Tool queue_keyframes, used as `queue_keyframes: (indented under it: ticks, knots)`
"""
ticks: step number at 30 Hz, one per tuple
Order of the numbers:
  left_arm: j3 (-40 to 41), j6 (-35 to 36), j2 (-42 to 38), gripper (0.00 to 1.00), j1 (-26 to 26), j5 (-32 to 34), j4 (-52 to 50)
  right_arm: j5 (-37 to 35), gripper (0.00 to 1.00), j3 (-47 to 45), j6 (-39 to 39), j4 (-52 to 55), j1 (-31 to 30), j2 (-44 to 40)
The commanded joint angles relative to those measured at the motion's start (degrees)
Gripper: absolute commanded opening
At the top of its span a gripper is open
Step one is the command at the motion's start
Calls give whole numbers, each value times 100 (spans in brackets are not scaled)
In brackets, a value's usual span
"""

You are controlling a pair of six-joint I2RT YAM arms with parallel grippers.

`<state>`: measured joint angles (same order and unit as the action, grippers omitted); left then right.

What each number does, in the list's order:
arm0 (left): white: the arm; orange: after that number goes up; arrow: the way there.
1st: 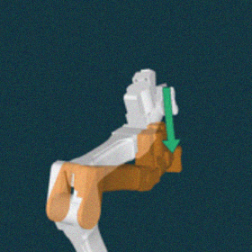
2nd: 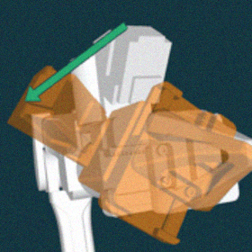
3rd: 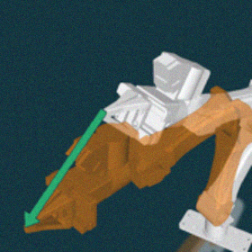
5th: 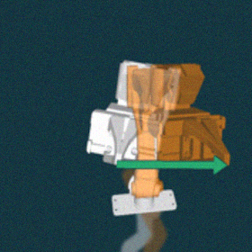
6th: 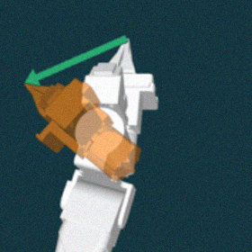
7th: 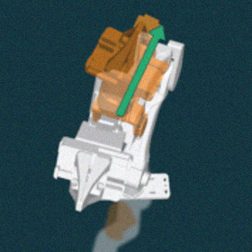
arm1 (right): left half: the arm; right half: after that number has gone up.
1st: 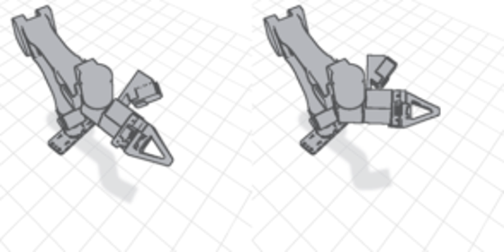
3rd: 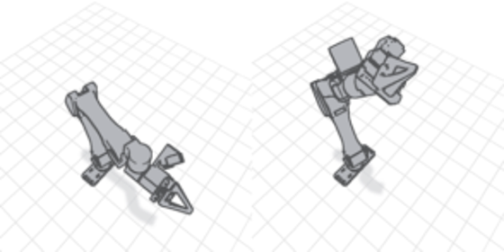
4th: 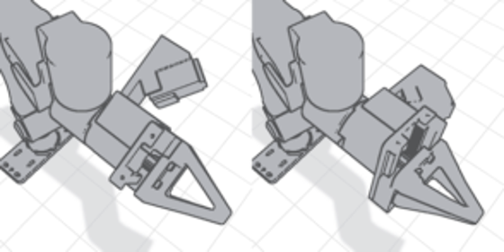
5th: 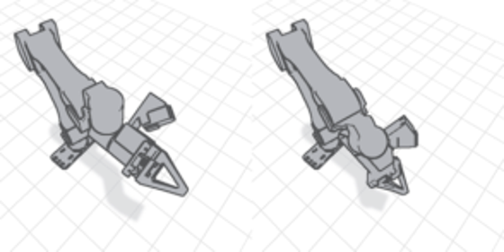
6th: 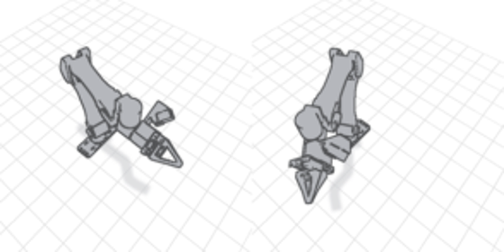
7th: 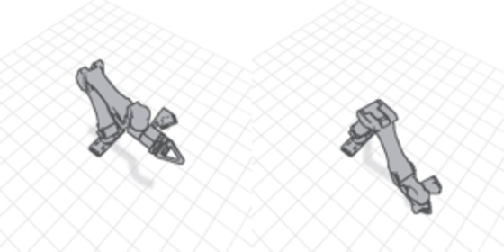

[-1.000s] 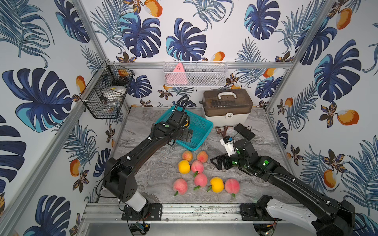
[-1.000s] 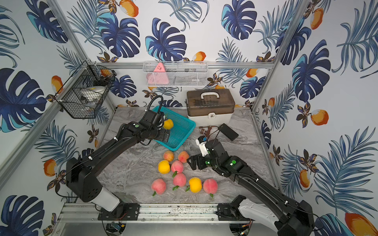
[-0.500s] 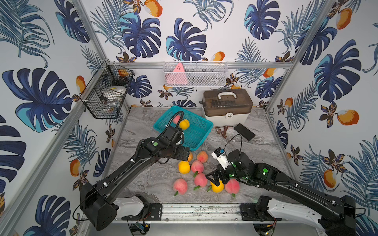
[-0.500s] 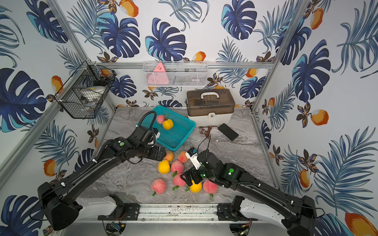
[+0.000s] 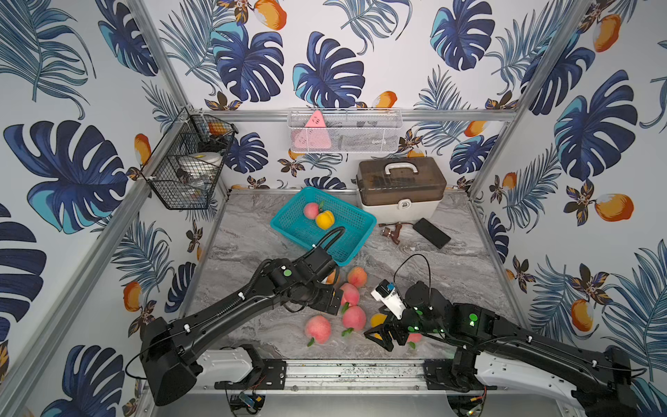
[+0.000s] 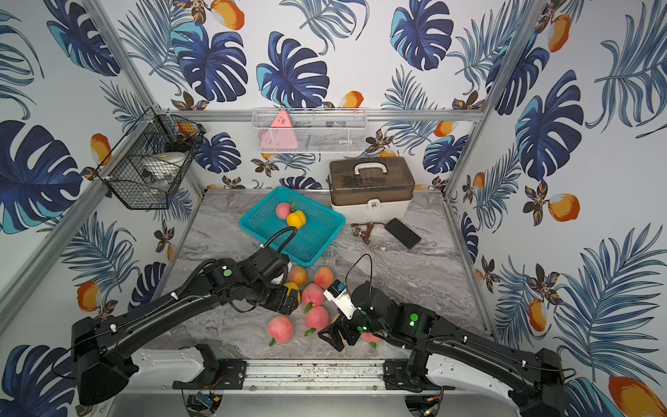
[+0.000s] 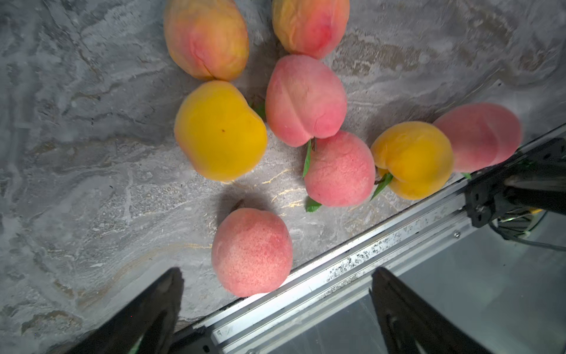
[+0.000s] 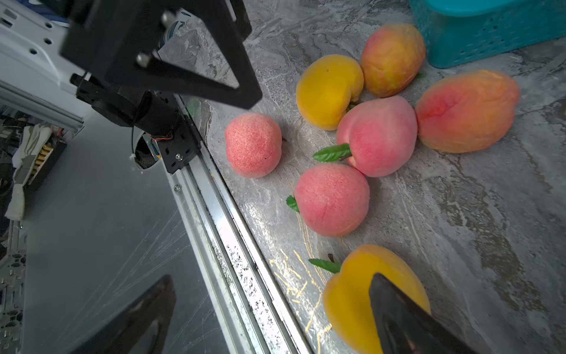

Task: Put the peaches into the basket
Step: Pick up the peach from the center of the board.

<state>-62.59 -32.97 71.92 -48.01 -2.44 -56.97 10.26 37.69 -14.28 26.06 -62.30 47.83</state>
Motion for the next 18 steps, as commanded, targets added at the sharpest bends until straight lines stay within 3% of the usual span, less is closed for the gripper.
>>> queue_keyframes:
  ticks: [1,10,18]
  knots:
    - [96,-417,100,99,-290,250,-201,245,100,-76,109,-399,-19,59]
    - [377,-814,241,99,-777,390,-272,865,100,-320,240,-729,-60,50]
    - [705,-889,303,99,-815,667,-343,1039,100,-424,220,-864,-71,108]
